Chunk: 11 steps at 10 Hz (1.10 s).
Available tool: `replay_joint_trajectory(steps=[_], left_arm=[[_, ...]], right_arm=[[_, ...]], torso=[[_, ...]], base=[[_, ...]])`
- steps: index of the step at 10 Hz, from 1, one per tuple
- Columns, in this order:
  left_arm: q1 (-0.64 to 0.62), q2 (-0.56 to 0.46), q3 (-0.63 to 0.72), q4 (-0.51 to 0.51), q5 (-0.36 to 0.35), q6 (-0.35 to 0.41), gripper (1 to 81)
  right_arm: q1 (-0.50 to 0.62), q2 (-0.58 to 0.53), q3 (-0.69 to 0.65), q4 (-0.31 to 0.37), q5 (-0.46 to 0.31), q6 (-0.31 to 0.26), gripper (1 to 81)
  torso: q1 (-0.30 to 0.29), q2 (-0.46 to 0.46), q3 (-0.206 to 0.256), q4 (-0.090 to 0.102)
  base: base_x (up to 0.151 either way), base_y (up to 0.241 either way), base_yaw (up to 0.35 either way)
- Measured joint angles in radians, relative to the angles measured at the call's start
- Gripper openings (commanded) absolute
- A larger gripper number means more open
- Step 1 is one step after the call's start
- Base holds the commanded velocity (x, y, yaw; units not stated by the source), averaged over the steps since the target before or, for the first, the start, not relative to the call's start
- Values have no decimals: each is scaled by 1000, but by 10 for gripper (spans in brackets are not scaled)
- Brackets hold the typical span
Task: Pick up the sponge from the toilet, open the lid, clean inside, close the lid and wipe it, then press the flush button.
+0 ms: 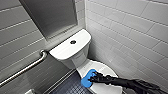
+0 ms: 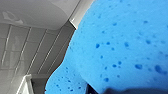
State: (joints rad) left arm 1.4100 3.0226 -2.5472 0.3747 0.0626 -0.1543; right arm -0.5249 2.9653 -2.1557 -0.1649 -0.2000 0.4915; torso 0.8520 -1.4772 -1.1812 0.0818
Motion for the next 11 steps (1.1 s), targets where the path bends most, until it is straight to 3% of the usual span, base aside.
replay_joint_trajectory(steps=[1, 3, 7, 11], left_arm=[[0, 0, 0, 0, 1, 0, 811], [0, 0, 0, 0, 0, 0, 811], [0, 0, 0, 0, 0, 0, 811], [0, 0, 0, 0, 0, 0, 811]], right_arm=[[-21, -13, 11, -1, 38, 0, 10], [-33, -85, 101, -3, 33, 0, 10], [-60, -329, 359, -4, 31, 5, 10], [-204, -539, 465, -4, 111, 6, 10]], torso=[[0, 0, 0, 0], [0, 0, 0, 0], [0, 0, 0, 0], [0, 0, 0, 0]], base=[[0, 0, 0], [0, 0, 0], [0, 0, 0], [0, 0, 0]])
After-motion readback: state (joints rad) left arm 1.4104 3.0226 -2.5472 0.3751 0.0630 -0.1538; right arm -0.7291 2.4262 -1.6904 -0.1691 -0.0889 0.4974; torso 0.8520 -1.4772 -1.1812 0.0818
